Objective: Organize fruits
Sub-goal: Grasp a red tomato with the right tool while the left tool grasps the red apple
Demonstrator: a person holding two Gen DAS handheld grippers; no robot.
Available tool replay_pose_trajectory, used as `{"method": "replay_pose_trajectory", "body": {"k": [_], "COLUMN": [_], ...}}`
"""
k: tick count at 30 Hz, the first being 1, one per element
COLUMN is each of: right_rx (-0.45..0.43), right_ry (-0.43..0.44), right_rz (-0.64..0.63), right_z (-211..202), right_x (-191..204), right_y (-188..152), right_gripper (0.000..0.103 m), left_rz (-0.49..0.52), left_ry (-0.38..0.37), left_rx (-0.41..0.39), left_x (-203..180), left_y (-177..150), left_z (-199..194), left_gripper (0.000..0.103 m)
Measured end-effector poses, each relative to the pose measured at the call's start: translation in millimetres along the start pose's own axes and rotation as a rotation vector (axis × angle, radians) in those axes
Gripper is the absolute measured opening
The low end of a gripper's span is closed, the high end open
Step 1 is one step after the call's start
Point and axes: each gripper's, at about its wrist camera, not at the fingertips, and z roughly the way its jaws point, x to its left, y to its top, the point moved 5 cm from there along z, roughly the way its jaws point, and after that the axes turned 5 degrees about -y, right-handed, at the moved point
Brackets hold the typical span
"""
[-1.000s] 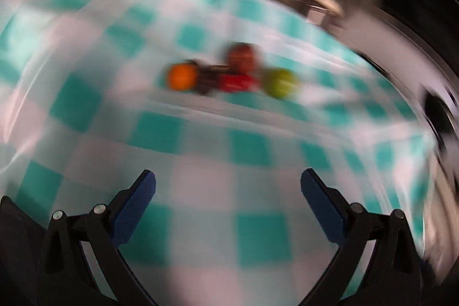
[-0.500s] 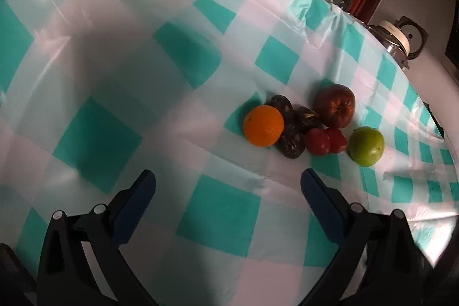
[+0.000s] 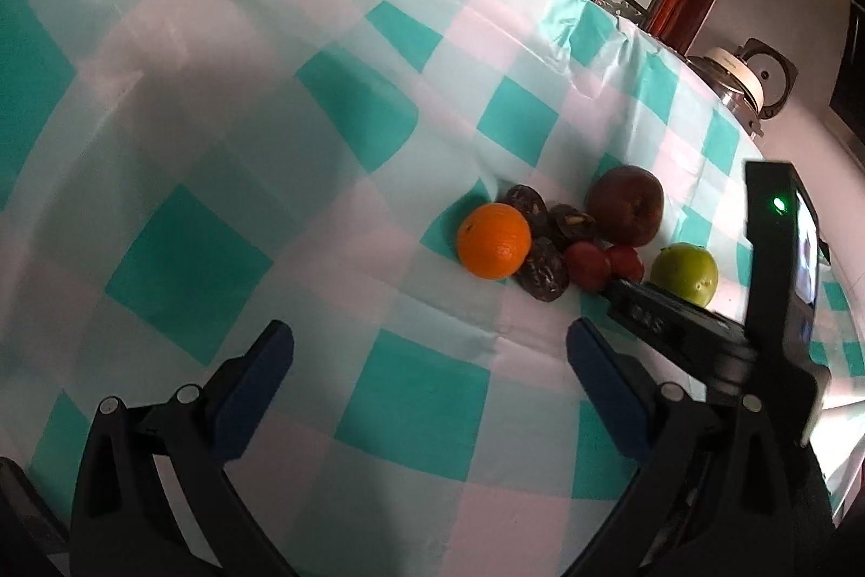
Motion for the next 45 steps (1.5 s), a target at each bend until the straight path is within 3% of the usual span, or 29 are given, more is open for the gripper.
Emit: {"method": "replay_pose_trajectory", "body": {"k": [9,16,23,27,33,45], "right_rx": [0.002,-0.091,-0.165,-0.205,-0.225,-0.218], "right_ry": [0.069,0.121,0.138,0.190,0.209,0.219], "right_rz": [0.055,0.190,0.443,0.557,0.564,0.572], "right_z": [-1,-68,-111,-112,-115,-115], "right_x": [-5,-48,-117,-130,-130,-131], "right_y": [-2,-60,-120,-119,-117,-119], "right_gripper": [0.034,0.034,0.034,0.034,0.034,0.034], "left_rz": [-0.007,0.035,0.130,0.184,0.316,0.248], "left_ry": [-0.016,-0.024,-0.032,-0.067,-0.154,-0.040], "left_rx": [-0.004,-0.008,-0.015,-0.001,0.068,0.161], "left_x": [-1,-8,-24,-36,-74,-106], "left_y": [-1,-3,-8,-15,-32,-8], "left_z": [0,-1,-5,-7,-1,72], "left_gripper": [0.101,0.101,0.101,0.101,0.101,0.101]}}
